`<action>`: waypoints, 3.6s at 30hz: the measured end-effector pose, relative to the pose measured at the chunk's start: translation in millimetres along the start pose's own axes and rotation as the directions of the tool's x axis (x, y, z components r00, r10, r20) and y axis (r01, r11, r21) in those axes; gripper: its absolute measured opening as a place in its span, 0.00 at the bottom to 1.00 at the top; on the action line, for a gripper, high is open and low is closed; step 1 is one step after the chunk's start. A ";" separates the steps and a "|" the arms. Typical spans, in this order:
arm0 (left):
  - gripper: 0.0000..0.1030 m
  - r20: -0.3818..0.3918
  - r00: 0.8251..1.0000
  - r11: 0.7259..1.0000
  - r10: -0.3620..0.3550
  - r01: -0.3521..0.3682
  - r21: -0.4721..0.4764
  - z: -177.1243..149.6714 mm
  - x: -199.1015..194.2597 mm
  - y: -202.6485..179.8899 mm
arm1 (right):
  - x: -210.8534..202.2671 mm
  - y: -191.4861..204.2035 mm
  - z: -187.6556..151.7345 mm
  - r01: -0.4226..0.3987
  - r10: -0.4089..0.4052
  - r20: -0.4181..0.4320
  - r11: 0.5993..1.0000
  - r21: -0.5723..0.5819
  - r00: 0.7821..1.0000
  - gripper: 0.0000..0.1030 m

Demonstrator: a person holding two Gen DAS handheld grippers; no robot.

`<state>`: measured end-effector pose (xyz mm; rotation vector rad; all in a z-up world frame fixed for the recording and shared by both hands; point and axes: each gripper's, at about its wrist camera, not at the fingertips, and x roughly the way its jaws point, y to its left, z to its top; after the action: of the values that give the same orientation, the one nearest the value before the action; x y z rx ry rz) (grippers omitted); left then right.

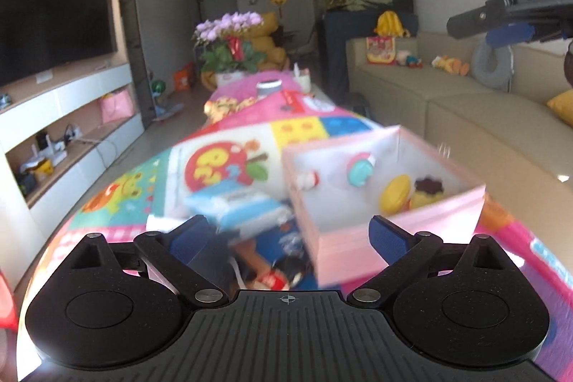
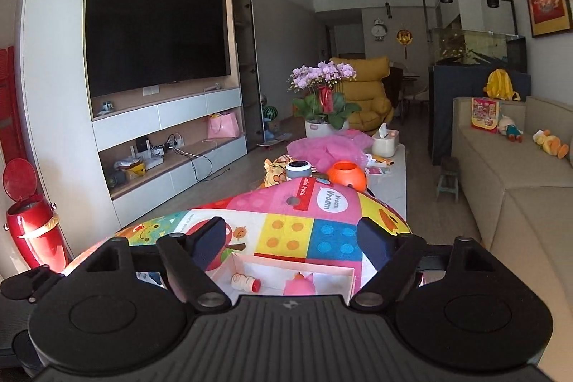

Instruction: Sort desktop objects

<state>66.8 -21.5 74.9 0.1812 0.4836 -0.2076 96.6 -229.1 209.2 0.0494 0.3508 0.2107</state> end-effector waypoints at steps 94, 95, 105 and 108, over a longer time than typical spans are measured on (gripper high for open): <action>1.00 -0.037 0.993 0.993 -0.109 0.108 -0.041 -43.1 -25.2 0.8 | -0.3 54.1 -190.2 -0.100 0.073 -0.317 0.993 -0.068 0.946 0.83; 1.00 -0.036 0.993 0.994 -0.112 0.112 -0.017 -38.1 -18.4 -3.5 | -1.1 51.4 -189.9 -0.100 0.079 -0.310 0.994 -0.052 0.947 0.86; 0.88 -0.174 0.974 0.984 -0.147 0.161 0.072 -21.3 66.1 -12.3 | 0.7 27.6 -191.4 -0.084 0.115 -0.299 0.990 0.113 0.947 0.97; 0.70 -0.195 0.971 0.983 -0.139 0.159 0.089 -25.9 72.2 -13.2 | 0.9 24.5 -191.8 -0.081 0.118 -0.295 0.988 0.135 0.948 0.98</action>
<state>114.7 -39.6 16.3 0.2677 0.6761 -0.3656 26.2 -202.7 31.0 0.1560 0.6677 0.2980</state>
